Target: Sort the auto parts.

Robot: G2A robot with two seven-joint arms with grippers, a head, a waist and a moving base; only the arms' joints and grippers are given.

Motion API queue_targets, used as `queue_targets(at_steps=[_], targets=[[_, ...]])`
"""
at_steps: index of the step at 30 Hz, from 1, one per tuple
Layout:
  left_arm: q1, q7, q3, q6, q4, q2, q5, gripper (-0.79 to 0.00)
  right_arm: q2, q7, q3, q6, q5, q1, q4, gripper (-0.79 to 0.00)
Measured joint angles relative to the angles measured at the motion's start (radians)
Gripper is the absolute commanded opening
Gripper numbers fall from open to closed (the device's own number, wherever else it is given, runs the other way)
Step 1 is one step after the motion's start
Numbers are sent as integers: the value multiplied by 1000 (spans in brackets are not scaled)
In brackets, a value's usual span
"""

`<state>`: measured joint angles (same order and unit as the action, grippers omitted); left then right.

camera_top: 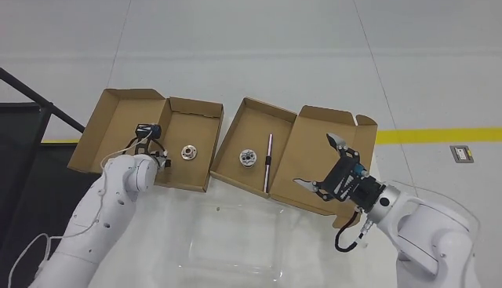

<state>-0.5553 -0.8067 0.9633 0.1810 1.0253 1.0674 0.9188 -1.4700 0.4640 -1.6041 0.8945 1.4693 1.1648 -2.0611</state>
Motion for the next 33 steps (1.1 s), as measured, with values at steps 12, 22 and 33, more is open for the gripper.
queue_targets(at_steps=[12,22,33], targets=[[33,14,-5,-39,-92,42,-7,-579,0,0,0,0,0,0,0,0],[21,-21,52,-75,-40,47,-12,-597,0,0,0,0,0,0,0,0],[-180,-122,279,-94,381,-11,-36,-594,0,0,0,0,0,0,0,0]])
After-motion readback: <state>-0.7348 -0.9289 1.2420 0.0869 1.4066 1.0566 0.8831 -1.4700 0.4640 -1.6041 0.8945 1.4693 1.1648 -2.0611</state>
